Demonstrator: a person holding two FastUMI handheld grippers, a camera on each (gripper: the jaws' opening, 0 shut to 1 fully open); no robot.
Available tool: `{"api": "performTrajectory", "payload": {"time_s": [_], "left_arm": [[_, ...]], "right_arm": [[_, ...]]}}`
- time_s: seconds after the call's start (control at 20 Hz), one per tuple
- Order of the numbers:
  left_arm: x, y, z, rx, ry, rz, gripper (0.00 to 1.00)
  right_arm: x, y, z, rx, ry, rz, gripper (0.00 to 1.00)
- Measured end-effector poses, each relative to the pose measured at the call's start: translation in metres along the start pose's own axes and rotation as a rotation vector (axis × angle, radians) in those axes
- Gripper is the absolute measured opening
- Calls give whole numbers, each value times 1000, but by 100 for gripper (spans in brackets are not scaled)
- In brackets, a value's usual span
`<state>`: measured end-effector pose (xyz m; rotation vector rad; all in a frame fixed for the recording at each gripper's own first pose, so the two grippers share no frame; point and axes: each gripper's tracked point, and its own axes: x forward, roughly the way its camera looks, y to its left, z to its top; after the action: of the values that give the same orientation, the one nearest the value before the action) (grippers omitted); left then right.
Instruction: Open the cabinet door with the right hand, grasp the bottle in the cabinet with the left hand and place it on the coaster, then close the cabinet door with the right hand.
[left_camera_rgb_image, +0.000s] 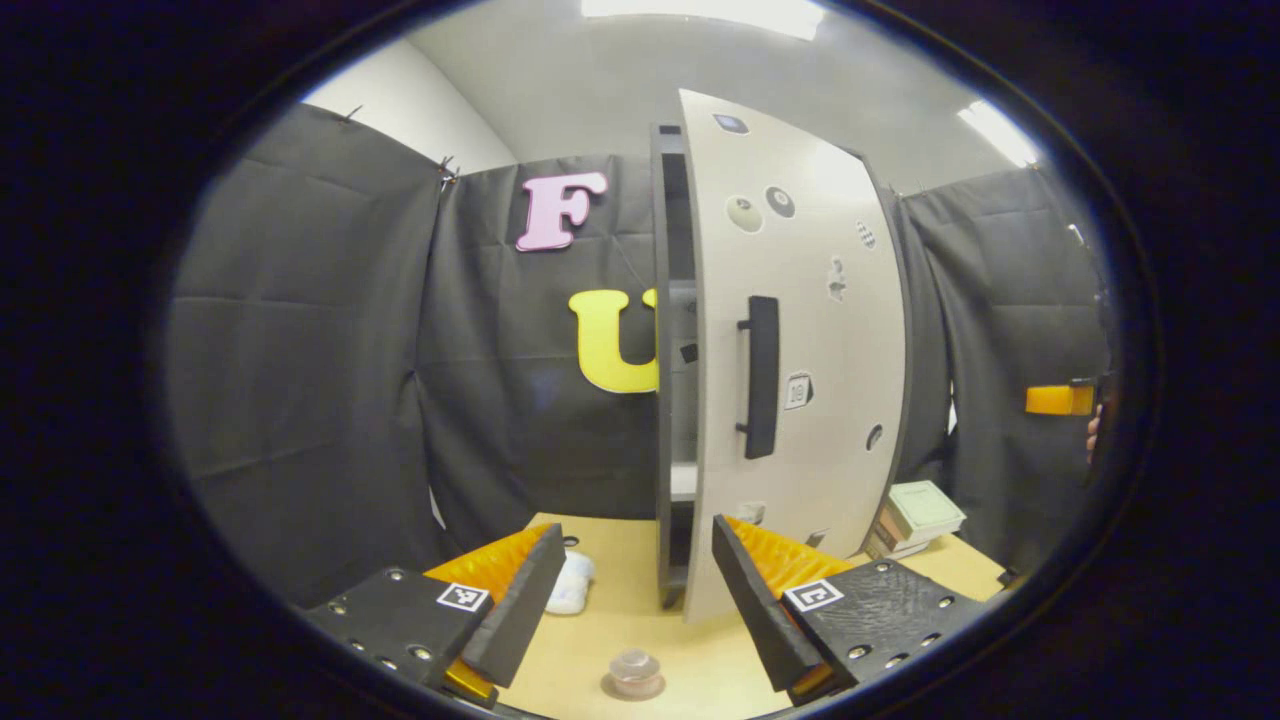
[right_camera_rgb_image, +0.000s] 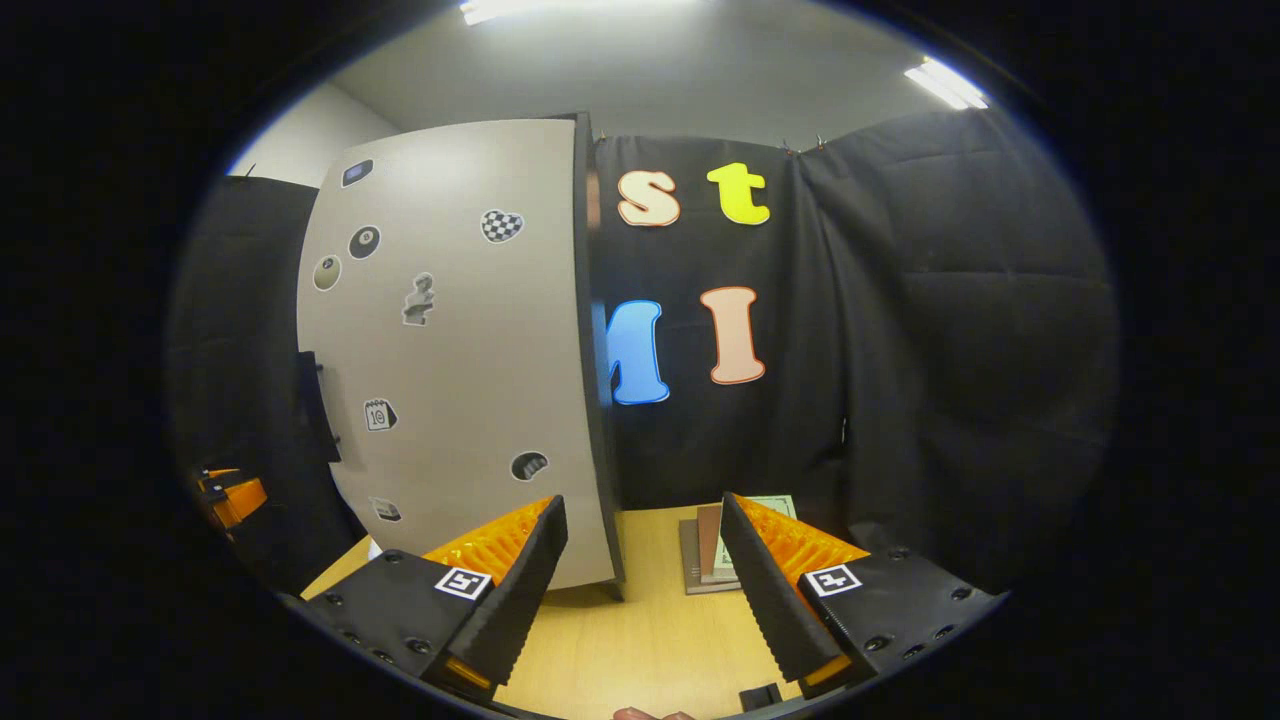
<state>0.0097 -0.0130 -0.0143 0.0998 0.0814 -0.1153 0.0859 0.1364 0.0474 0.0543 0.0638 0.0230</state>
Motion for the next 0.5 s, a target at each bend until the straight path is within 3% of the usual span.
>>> {"api": "performTrajectory", "payload": {"time_s": [0.3,0.5], "left_arm": [[-23,-49,5,-41,-14,56,89],[-26,-65,20,-28,-36,65,89]], "right_arm": [[-16,-38,-14,-34,-19,70,98],[-25,-42,-14,-10,-41,102,98]]}}
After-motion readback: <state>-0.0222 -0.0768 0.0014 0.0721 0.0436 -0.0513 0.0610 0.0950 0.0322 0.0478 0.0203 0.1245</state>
